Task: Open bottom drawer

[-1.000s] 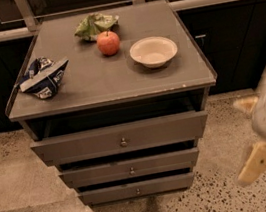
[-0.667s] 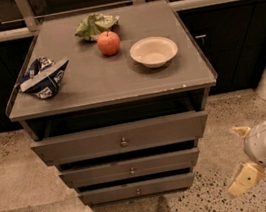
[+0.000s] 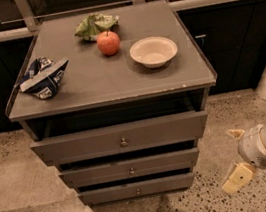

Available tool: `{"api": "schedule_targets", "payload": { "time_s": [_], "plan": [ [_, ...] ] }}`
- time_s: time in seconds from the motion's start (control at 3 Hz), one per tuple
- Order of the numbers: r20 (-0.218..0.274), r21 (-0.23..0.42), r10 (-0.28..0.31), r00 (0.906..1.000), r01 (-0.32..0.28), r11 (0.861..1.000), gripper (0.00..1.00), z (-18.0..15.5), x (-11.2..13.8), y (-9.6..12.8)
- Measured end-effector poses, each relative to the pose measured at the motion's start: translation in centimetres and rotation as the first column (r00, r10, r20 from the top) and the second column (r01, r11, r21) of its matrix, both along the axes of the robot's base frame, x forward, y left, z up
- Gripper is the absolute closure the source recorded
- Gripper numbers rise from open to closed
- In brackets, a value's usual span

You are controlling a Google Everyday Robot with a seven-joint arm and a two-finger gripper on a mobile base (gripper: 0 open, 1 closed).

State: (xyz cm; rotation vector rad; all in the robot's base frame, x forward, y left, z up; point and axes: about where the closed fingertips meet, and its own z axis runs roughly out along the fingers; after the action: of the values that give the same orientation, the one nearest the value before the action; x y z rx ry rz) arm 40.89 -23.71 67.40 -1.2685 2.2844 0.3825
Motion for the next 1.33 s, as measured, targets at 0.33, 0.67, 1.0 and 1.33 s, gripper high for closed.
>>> {"api": "schedule_targets", "payload": {
  "time_s": [0.33, 0.67, 1.0, 1.33],
  "plan": [
    [0.003, 0.048, -0.015, 0.9999, 0.015, 0.999, 0.00, -2.2, -1.4, 0.5],
    [-0.038, 0.135, -0.070, 0.9968, 0.075, 0.988, 0.00, -9.0, -2.5, 1.5],
    [-0.070, 0.219, -0.134, 0.9885, 0.146, 0.965, 0.00, -16.4, -2.2, 2.9],
    [-0.084, 0.265, -0.179, 0.9803, 0.195, 0.944, 0.00, -22.5, -1.4, 4.1]
  ]
}}
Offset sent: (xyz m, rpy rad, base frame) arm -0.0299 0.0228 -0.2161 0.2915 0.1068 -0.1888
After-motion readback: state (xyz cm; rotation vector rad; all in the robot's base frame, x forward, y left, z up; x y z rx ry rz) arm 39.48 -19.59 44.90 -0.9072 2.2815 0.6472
